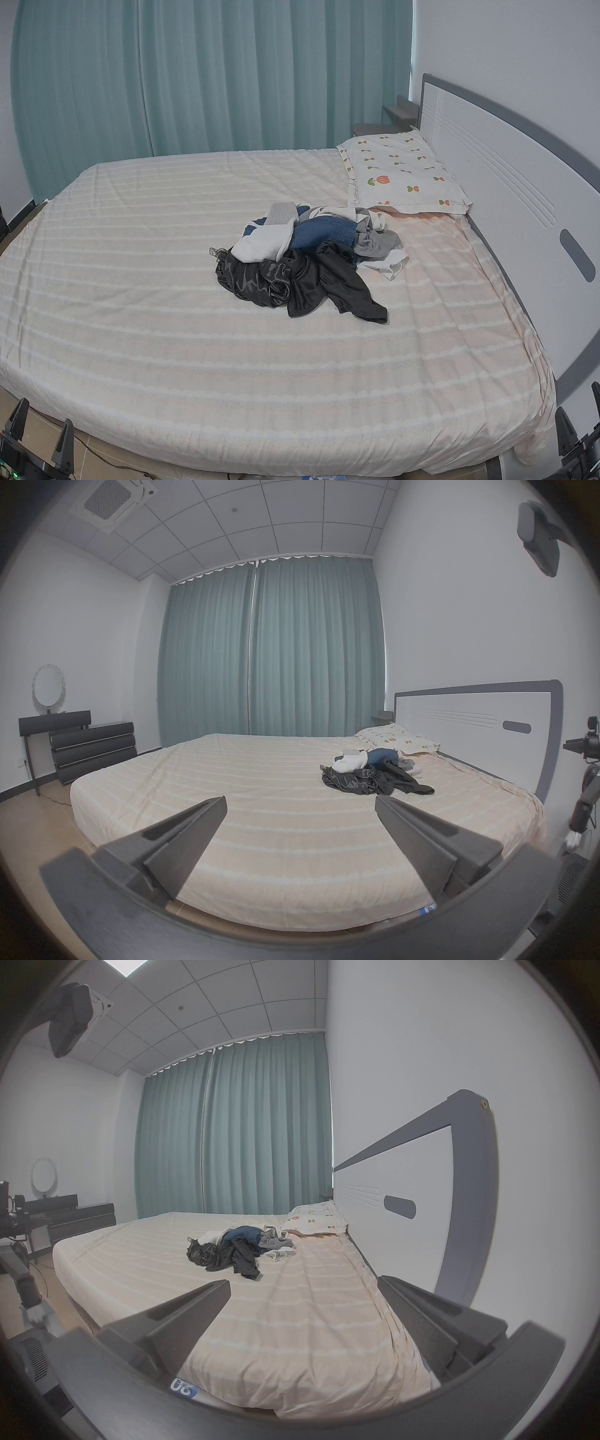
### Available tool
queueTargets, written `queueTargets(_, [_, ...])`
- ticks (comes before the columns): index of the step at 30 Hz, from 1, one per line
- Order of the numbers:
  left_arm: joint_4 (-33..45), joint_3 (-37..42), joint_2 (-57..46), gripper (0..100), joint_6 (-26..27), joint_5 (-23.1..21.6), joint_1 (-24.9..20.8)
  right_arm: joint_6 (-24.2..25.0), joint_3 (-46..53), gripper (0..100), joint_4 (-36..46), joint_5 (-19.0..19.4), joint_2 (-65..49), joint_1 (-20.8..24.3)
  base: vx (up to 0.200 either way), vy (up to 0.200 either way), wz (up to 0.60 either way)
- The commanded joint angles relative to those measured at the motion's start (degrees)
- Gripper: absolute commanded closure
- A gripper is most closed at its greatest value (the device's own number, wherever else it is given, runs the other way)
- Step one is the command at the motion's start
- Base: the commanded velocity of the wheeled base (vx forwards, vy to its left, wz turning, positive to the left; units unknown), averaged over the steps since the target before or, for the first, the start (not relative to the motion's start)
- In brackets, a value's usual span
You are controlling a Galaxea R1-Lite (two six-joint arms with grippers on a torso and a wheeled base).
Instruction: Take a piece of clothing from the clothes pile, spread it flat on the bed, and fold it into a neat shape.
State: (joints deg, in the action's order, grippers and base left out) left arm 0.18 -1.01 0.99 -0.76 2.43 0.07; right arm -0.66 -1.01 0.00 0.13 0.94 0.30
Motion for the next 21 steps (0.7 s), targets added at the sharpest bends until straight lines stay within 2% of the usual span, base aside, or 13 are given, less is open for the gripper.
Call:
queueTargets(1, [0.0,1.0,-1.0,0,0.1,0.1,0.0,0.3,-1.1,0,-0.3,0.9,-0.7,0.4,0.000,0.000,0.00])
queueTargets(3, [0.0,1.0,-1.0,0,0.1,0.1,0.0,1.5,-10.2,0,0.1,2.1,4.5,1.2,0.000,0.000,0.00])
queueTargets(5, [0.0,1.0,-1.0,0,0.1,0.1,0.0,2.3,-14.1,0,1.0,3.0,9.8,1.4,0.000,0.000,0.00])
queueTargets(8, [0.0,1.0,-1.0,0,0.1,0.1,0.0,0.9,-13.8,0,1.2,6.3,16.0,2.2,0.000,0.000,0.00])
queueTargets(10, [0.0,1.0,-1.0,0,0.1,0.1,0.0,1.3,-12.5,0,0.2,9.0,24.8,2.7,0.000,0.000,0.00])
queueTargets(12, [0.0,1.0,-1.0,0,0.2,0.1,0.0,2.5,-12.5,0,-1.9,10.0,33.6,2.9,0.000,0.000,0.00])
queueTargets(13, [0.0,1.0,-1.0,0,0.2,0.1,0.0,2.7,-12.5,0,-2.2,10.0,34.4,2.9,0.000,0.000,0.00])
queueTargets(14, [0.0,1.0,-1.0,0,0.3,0.1,0.0,4.7,-12.7,0,-7.5,10.1,43.4,4.3,0.000,0.000,0.00])
queueTargets(17, [0.0,1.0,-1.0,0,0.6,0.2,0.0,8.2,-12.7,0,-20.6,10.0,58.0,8.0,0.000,0.000,0.00])
queueTargets(20, [0.0,1.0,-1.0,0,0.6,0.1,0.0,9.2,-13.8,0,-30.2,8.8,71.0,10.0,0.000,0.000,0.00])
queueTargets(21, [0.0,1.0,-1.0,0,0.5,0.2,0.0,9.3,-14.1,0,-31.0,8.7,72.3,10.2,0.000,0.000,0.00])
